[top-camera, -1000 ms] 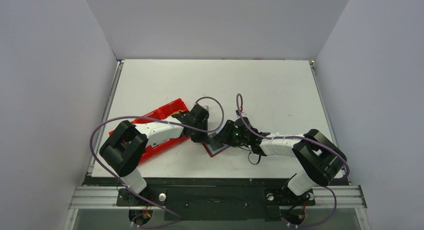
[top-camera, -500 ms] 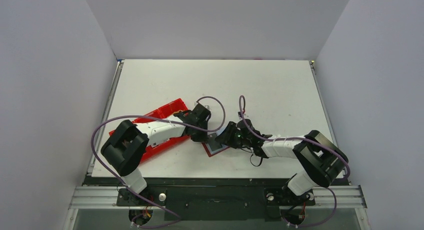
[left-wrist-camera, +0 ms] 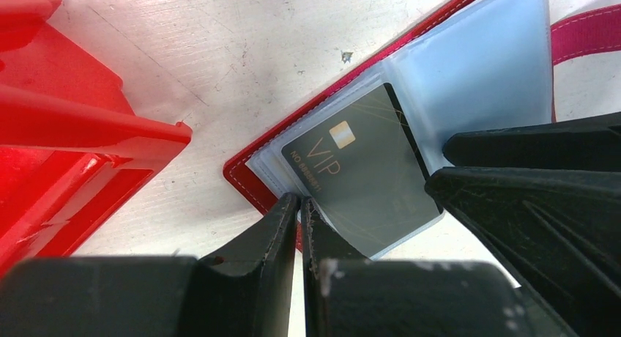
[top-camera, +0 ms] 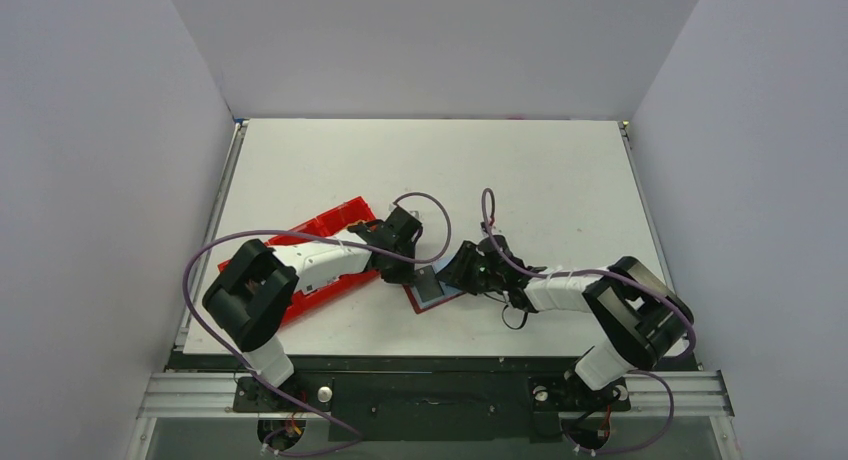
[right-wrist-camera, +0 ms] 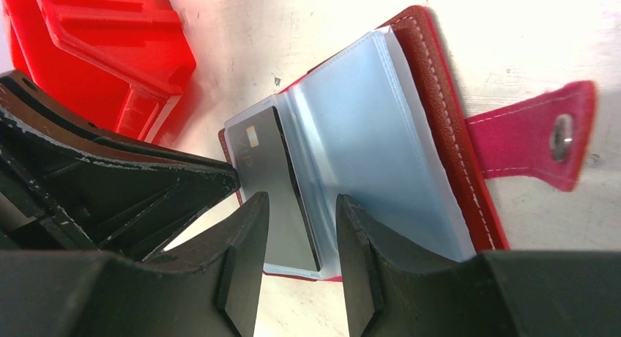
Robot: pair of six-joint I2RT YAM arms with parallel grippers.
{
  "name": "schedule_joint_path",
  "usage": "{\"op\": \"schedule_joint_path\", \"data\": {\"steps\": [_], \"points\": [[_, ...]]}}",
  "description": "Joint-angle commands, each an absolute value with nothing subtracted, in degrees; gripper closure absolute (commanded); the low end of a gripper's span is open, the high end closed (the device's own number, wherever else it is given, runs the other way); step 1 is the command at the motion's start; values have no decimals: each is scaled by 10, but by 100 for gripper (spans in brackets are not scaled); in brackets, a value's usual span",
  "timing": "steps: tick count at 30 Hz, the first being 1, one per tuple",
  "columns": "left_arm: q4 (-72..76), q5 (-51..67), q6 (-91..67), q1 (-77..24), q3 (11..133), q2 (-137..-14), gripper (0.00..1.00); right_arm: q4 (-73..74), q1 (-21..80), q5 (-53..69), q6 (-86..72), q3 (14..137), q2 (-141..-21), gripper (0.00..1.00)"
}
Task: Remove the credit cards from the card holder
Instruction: Remove the credit card from the card holder.
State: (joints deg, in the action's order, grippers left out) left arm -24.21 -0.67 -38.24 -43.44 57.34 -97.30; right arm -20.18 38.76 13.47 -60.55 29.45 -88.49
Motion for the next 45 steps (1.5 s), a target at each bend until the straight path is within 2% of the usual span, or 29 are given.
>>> {"op": "schedule_joint_path", "data": {"steps": [1, 15, 21, 36, 39, 45], "points": [[-263, -24, -364, -435, 593, -986, 95, -227, 404, 147, -600, 306, -892, 64], [-265, -11, -348, -440, 614, -1003, 95, -301, 404, 183, -649, 266, -898, 65], [-262, -9, -348, -442, 609, -1008, 95, -394, 386, 212, -693, 248, -929, 81], [-261, -8, -354, -443, 600, -1013, 96, -600, 358, 247, -793, 197, -1020, 94], [-267, -15, -355, -442, 602, -1015, 100, -619, 354, 248, -802, 191, -1028, 100], [-287, -32, -357, -441, 607, -1026, 100, -625, 344, 242, -802, 177, -1027, 100]]}}
